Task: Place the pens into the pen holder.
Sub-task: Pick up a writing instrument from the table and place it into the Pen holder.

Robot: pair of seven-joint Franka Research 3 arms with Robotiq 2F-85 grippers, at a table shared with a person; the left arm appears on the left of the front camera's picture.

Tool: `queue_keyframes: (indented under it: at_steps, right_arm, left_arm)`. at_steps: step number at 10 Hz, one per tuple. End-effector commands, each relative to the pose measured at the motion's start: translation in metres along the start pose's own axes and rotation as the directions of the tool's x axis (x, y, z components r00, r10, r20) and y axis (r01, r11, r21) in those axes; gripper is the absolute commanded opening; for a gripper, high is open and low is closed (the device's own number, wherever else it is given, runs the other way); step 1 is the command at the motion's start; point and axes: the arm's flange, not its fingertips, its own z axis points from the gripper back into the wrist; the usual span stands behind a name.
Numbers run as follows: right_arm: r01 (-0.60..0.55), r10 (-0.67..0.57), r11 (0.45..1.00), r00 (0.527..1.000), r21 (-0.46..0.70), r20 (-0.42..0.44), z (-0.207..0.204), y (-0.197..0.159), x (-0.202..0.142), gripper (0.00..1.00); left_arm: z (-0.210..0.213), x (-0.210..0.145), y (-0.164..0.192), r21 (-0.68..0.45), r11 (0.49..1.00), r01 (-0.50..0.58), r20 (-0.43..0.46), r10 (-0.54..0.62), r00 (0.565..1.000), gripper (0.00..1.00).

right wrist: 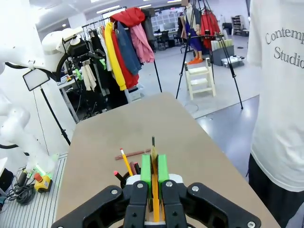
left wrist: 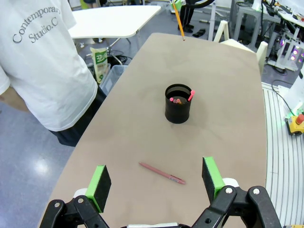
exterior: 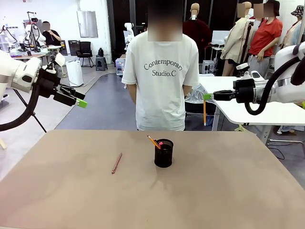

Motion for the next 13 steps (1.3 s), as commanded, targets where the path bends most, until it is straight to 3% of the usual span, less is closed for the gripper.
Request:
queue_keyframes:
  at_steps: [1, 4, 8, 13]
  right_arm:
    - [-0.005, 0.005, 1.0, 1.0, 0.01, 0.0, -0.005, 0.002, 0.002, 0.0]
    - [-0.001, 0.001, 1.0, 1.0, 0.007, -0.002, -0.004, 0.001, 0.0, 0.0]
    - [-0.161, 0.147, 0.979, 0.982, 0.122, 0.114, -0.054, 0.016, 0.014, 0.0]
    - [-0.337, 0.301, 0.914, 0.937, 0.228, 0.179, -0.12, 0.028, 0.001, 0.0]
  left_arm:
    - [0.001, 0.002, 0.0, 0.002, 1.0, 0.002, 0.0, -0.002, 1.0, 1.0]
    - [0.001, 0.002, 0.0, 0.002, 1.0, 0.002, 0.0, -0.002, 1.0, 1.0]
    - [0.001, 0.002, 0.0, 0.002, 1.0, 0.002, 0.0, -0.002, 1.0, 1.0]
    - [0.001, 0.002, 0.0, 0.002, 1.0, 0.002, 0.0, -0.002, 1.0, 1.0]
